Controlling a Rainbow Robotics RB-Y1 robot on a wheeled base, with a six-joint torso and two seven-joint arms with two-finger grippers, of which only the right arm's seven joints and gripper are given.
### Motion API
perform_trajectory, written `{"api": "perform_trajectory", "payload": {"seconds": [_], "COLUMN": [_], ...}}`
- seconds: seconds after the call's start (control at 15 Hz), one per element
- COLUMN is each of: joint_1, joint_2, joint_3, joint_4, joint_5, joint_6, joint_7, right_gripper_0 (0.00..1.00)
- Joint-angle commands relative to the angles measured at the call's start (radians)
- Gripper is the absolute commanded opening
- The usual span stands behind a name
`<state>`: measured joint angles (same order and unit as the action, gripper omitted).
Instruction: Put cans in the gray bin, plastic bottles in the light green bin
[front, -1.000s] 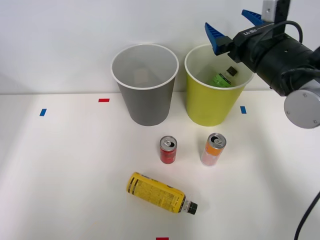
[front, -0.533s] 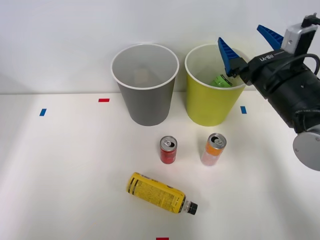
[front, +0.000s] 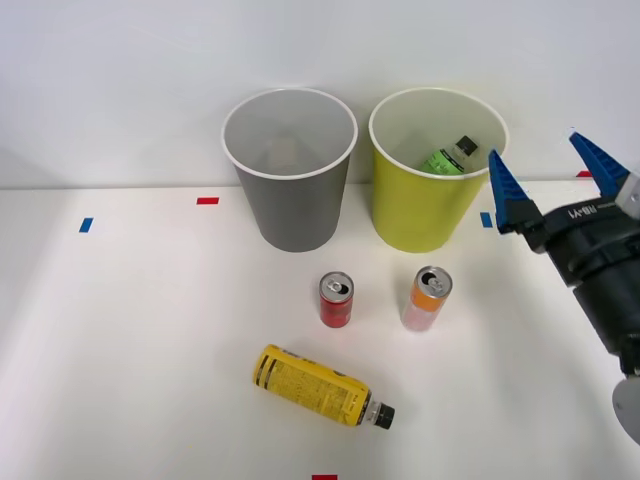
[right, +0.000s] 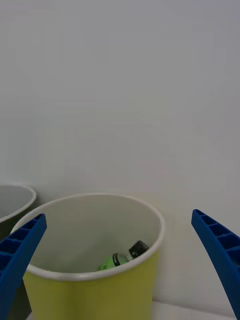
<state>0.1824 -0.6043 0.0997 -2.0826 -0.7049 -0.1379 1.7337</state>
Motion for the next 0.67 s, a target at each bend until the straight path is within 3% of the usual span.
{"api": "perform_trajectory", "payload": {"seconds": [0.07, 0.4, 0.67], "joint_1": [0.114, 0.279, 0.374], "joint_2": [0.0, 0.012, 0.087], "joint_3": [0.0, 0.025, 0.074], "joint_4": [-0.039, -0.039, -0.039], "joint_5": [0.009, 0.042, 0.088], "joint_6": [-0.035, -0.094, -0.124], "joint_7": [0.004, 0.035, 0.078], "right_gripper_0": [1.0, 1.0, 1.0]}}
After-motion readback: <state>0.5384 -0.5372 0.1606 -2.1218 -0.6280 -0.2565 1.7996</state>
